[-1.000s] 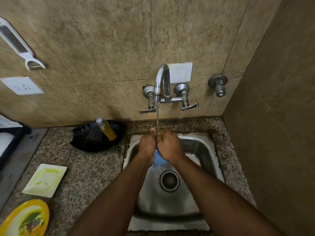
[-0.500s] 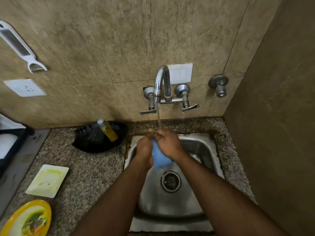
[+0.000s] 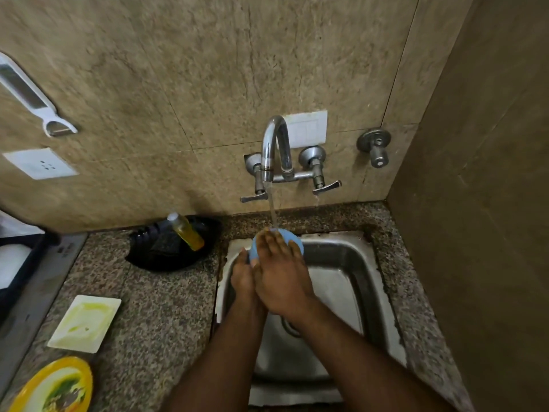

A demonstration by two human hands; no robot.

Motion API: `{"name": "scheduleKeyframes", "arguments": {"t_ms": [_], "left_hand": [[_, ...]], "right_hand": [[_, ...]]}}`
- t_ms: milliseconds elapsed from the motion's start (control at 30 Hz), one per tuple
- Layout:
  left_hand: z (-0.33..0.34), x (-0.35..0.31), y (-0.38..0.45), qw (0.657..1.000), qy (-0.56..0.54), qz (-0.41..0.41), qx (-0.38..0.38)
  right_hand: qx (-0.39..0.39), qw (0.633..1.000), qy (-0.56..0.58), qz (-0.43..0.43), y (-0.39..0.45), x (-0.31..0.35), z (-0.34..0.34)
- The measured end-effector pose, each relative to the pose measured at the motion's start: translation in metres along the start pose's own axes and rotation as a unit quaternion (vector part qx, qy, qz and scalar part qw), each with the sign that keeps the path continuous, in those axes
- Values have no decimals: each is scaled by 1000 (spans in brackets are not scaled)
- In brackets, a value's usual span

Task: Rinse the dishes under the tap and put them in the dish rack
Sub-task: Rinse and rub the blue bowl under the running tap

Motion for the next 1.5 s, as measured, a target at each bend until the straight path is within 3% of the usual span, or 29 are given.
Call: {"name": "scheduleKeyframes", "arguments": {"t_ms": [100, 200, 267, 400, 467, 533, 667, 733, 800, 867, 933, 1033, 1133, 1300, 1400, 1500], "left_hand": [[4, 2, -9, 999, 19, -27, -25], [4, 8, -14, 998, 36, -11, -54], [5, 13, -17, 998, 38, -9, -52], [2, 20, -33, 999, 29, -20, -39], [-3, 21, -35, 999, 18, -22, -28], [-7, 19, -32, 1000, 5, -11, -21], [-18, 10, -16, 999, 0, -4, -37], [-15, 3, -10, 999, 11, -8, -41], [-12, -2, -1, 997, 54, -9, -57], [-11, -8, 7, 992, 98, -12, -82], [-6, -12, 12, 988, 129, -24, -83], [8, -12, 14, 983, 180, -40, -23], [8, -16, 17, 967, 255, 4, -21], [6, -11, 20, 948, 316, -5, -27], [13, -5, 4, 957, 286, -41, -29], [31, -6, -1, 965, 255, -55, 17]], "right_hand": [[97, 991, 77, 53, 25, -25, 6], [210, 932, 238, 176, 42, -52, 30], [243, 904, 286, 203, 43, -56, 43], [250, 894, 277, 248, 34, -74, 52], [226, 906, 258, 248, 30, -84, 47], [180, 897, 327, 239, 30, -87, 42], [200, 732, 611, 224, 20, -79, 54], [223, 709, 616, 261, 10, -78, 62], [194, 701, 611, 313, 8, -80, 56], [140, 702, 610, 338, 14, -87, 48], [90, 728, 587, 342, 20, -91, 37], [39, 799, 502, 329, 30, -92, 24], [-25, 860, 429, 274, 35, -85, 2], [-36, 886, 407, 220, 29, -78, -1], [-21, 876, 443, 191, 23, -77, -2], [-3, 876, 455, 162, 11, -77, -3]]}}
Point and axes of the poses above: each hand's wrist, its own y-axis towards the middle knuckle, its own z-axis out of the palm, x = y × z, the point moved 8 cm from there along y, towards the middle knuckle, and after that the axes turned 7 degrees about -y, right-handed, at the moved point
